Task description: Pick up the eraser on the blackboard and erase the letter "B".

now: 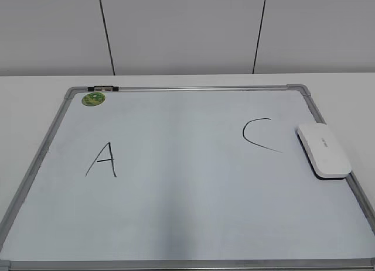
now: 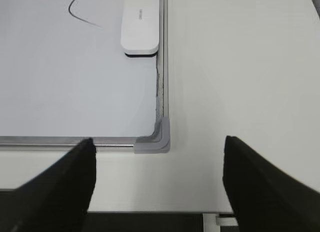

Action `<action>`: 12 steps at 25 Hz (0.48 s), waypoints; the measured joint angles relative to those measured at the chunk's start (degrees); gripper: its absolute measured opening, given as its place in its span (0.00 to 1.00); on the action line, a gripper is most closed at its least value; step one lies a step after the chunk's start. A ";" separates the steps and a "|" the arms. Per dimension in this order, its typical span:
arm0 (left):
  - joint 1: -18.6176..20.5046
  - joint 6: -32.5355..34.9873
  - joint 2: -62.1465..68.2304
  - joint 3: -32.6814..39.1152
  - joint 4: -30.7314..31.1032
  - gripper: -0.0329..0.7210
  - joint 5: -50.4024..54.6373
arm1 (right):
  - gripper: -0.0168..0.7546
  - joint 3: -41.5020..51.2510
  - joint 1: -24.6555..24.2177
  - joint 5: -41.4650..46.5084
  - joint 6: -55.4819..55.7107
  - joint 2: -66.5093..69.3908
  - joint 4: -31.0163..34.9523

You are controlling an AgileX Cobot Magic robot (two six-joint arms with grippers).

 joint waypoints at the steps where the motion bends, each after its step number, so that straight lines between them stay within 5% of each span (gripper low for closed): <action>1: 0.26 0.00 -0.97 0.00 0.00 0.66 0.00 | 0.78 0.00 0.00 0.00 0.00 -1.55 0.00; 12: 0.62 0.00 -1.70 0.00 0.00 0.66 0.12 | 0.78 0.00 0.00 0.00 0.00 -4.76 -0.39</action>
